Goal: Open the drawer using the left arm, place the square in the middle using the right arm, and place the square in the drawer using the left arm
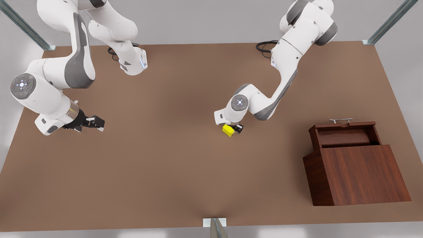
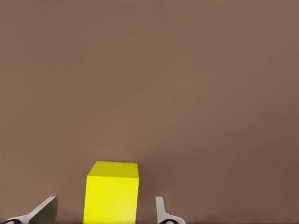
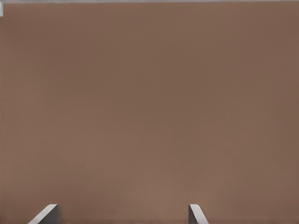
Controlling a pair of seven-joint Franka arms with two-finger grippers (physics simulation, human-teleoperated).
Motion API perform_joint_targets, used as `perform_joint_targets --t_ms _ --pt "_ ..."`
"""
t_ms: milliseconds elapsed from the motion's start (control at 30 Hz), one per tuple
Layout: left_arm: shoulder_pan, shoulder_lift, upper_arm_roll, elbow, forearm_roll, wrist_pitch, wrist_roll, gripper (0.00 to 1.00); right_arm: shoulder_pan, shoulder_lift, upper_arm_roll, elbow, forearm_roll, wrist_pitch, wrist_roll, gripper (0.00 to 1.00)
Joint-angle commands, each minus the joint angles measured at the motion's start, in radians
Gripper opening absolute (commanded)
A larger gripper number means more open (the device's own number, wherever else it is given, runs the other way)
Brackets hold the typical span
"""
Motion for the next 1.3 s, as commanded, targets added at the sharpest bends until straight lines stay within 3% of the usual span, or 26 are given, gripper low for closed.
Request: perform_joint_targets --t_ms 0,233,900,933,967,1000,1033,1267 --pt "0.0 0.001 0.0 -0.004 0.005 0.005 0.0 1.0 0.0 0.001 0.002 0.0 0.0 0.0 0.0 1.0" --pt "0.0 0.027 0.019 -0.09 0.005 0.093 -0.001 1.0 0.0 0.0 0.0 0.005 0.0 -0.002 -0.002 1.0" --pt "-0.019 0.116 0.057 -0.096 0.023 0.154 -0.001 1.0 0.0 0.0 0.0 0.011 0.006 -0.002 0.002 1.0" --pt "-0.025 0.117 0.057 -0.096 0.023 0.154 -0.001 0.89 0.0 0.0 0.0 0.011 0.006 -0.002 0.002 1.0" --pt "-0.026 0.117 0.057 -0.096 0.023 0.154 -0.001 0.84 0.0 0.001 0.0 0.009 0.006 -0.002 0.002 1.0" --pt "-0.026 0.117 0.057 -0.096 0.023 0.152 -0.003 0.71 0.001 0.001 0.0 0.009 0.006 -0.002 0.003 1.0" --pt "-0.026 0.122 0.068 -0.096 0.023 0.152 -0.003 0.68 0.0 0.001 0.0 0.009 0.006 -0.002 0.002 1.0" --pt "-0.026 0.12 0.069 -0.096 0.02 0.151 -0.012 0.68 0.0 0.001 0.0 0.009 0.006 -0.002 0.002 1.0"
